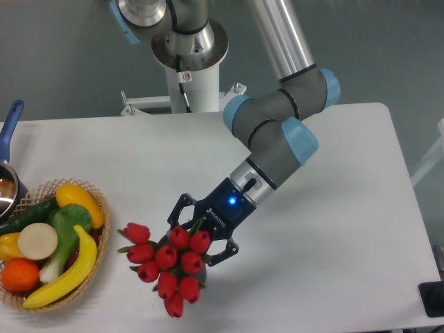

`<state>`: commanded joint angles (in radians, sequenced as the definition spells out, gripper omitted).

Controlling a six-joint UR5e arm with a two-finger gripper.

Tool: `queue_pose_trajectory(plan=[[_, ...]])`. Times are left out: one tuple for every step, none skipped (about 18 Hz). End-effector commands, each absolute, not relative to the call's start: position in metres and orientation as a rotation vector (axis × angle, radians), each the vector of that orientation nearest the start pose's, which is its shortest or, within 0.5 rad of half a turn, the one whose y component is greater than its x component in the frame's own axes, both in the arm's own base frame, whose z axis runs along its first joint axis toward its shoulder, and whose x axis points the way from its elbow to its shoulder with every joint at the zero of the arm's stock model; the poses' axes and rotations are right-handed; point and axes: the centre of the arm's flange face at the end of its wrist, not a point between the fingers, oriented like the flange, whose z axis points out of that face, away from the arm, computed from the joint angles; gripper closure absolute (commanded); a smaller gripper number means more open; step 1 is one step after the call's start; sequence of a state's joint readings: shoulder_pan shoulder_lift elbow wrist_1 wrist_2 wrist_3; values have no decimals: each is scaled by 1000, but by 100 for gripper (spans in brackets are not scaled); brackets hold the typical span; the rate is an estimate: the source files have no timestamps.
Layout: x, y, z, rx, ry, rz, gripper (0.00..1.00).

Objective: Insert the flowers into the vase
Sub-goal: 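Open the gripper to release the tulips and lift away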

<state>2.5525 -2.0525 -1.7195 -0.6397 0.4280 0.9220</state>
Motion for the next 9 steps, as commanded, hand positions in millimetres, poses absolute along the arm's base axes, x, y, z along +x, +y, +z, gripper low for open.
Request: queue_pose_trajectory(plan=[[-392, 529, 297, -2011, 129, -502, 2], [-393, 524, 298, -2011, 122, -497, 1], [-395, 517, 301, -2009, 113, -489, 0], [-397, 511, 302, -2009, 103, -482, 0], [-397, 506, 301, -2010, 94, -483, 0], [-398, 501, 301, -2011, 83, -480, 0], [-399, 496, 303, -2010, 76, -474, 0], [-400, 492, 304, -2009, 70, -470, 0], [-401, 488, 305, -2011, 64, -465, 0]])
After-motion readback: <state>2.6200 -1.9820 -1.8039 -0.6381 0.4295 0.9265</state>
